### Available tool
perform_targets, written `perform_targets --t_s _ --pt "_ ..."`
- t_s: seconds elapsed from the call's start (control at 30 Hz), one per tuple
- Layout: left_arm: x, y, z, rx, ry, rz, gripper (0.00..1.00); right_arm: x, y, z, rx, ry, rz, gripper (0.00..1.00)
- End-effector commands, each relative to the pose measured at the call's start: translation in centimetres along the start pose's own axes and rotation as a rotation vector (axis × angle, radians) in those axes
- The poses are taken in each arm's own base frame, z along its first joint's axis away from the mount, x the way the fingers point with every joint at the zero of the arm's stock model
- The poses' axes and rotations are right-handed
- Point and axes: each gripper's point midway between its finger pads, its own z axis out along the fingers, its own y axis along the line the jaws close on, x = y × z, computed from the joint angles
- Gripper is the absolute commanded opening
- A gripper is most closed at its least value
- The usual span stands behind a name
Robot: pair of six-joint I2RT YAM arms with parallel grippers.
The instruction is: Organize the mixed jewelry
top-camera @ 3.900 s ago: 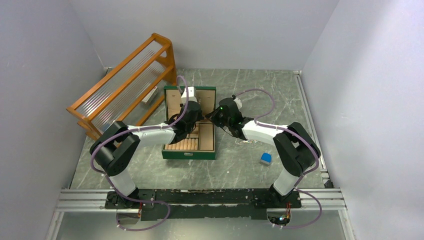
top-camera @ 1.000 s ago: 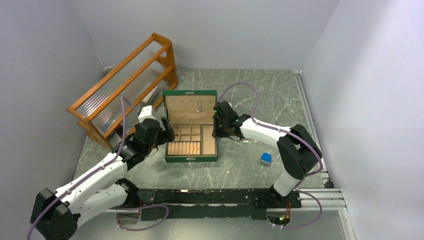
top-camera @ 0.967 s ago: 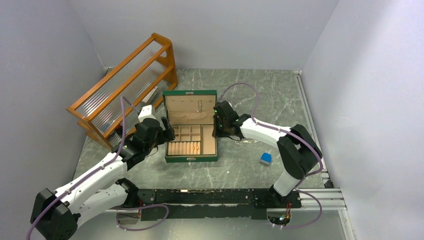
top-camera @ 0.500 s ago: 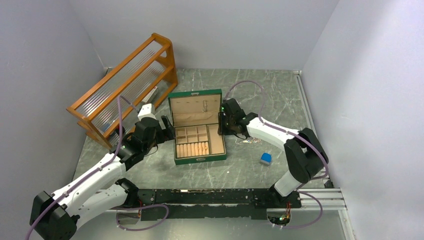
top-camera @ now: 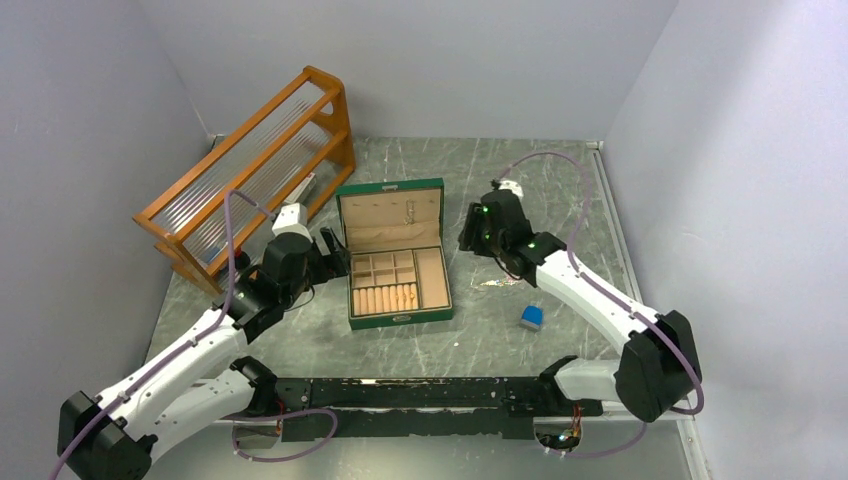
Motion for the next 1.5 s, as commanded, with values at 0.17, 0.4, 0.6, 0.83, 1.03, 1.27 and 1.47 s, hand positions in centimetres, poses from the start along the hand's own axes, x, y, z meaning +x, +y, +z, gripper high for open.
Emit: perform_targets --t_s 0.17,0.4,0.6,0.83,1.03,1.27,1.47 --pt "-0.6 -1.5 -0.5 0.076 0.001 -0.01 0.89 2.2 -9.8 2.1 0.331 0.101 0.099 0.51" --pt "0.3 -1.8 -0.1 0.099 0.03 -0.007 0.88 4.8 -9.0 4.8 0.258 0.285 -0.017 0.46" --pt "0.6 -1.9 0.1 0.108 0.037 -0.012 0.88 5.4 -8.6 6.2 0.26 0.315 -0.015 0.43" --pt "0.7 -1.7 0.3 0.096 0.039 0.004 0.88 6.4 -7.8 7.5 0.283 0.366 -0.079 0.39" --pt "0.7 -1.5 0.3 0.086 0.035 0.01 0.88 6.8 -8.1 8.0 0.347 0.398 -0.119 0.34" --pt "0.7 -1.4 0.4 0.084 0.036 0.013 0.88 8.0 -9.2 8.0 0.411 0.433 -0.133 0.32" --pt "0.7 -1.5 0.3 0.089 0.038 0.014 0.88 9.3 -8.9 8.8 0.369 0.466 -0.127 0.25"
